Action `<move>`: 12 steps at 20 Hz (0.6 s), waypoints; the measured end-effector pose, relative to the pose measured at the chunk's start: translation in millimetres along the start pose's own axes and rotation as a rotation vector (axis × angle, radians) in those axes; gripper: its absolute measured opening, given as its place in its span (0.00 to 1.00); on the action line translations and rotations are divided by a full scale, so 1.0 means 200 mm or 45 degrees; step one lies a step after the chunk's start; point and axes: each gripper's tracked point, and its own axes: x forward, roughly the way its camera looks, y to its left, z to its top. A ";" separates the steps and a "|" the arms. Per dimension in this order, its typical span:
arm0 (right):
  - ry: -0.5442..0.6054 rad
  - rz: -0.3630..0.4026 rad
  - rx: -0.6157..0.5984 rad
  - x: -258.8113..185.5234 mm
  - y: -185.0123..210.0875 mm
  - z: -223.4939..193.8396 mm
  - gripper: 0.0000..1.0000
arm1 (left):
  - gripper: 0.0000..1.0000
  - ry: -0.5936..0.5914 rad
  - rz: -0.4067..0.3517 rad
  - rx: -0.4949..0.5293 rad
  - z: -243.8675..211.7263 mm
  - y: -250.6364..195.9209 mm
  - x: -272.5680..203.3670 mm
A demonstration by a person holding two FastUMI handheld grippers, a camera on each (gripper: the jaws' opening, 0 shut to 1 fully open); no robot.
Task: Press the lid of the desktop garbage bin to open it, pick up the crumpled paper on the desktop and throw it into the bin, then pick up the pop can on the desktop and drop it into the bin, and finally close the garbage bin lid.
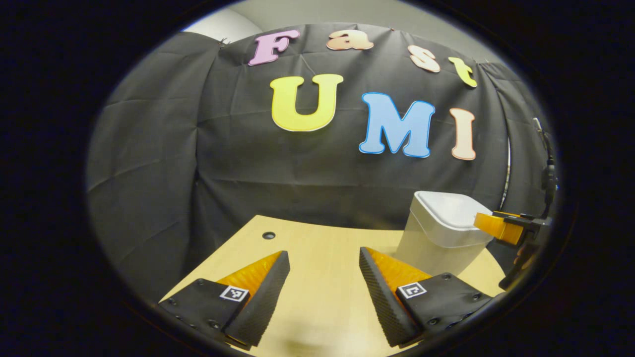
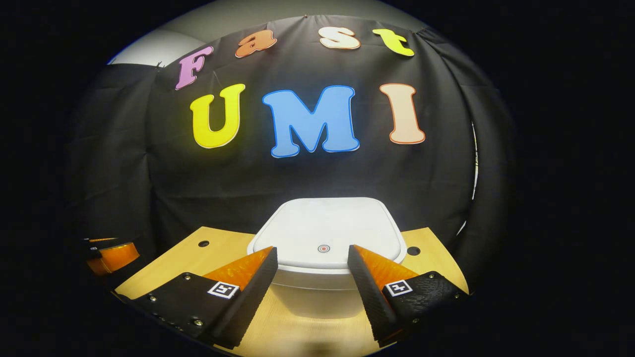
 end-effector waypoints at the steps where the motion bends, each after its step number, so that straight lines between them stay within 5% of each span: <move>1: -0.005 0.001 0.007 -0.02 0.01 0.01 0.92 | 0.94 -0.004 -0.002 0.002 0.01 0.00 0.00; 7: -0.039 -0.018 0.022 -0.08 0.03 0.06 0.92 | 0.94 -0.037 -0.036 0.011 0.08 -0.03 -0.02; 8: -0.045 -0.025 0.016 -0.09 0.03 0.07 0.92 | 1.00 -0.041 -0.044 0.015 0.09 -0.03 -0.02; 9: -0.052 -0.032 0.011 -0.11 0.03 0.08 0.92 | 0.85 -0.047 -0.056 0.019 0.11 -0.04 -0.02; 10: -0.060 -0.039 0.010 -0.13 0.03 0.09 0.92 | 1.00 -0.051 -0.068 0.025 0.12 -0.05 -0.03; 12: -0.077 -0.054 0.010 -0.16 0.04 0.11 0.92 | 1.00 -0.063 -0.096 0.043 0.16 -0.08 -0.03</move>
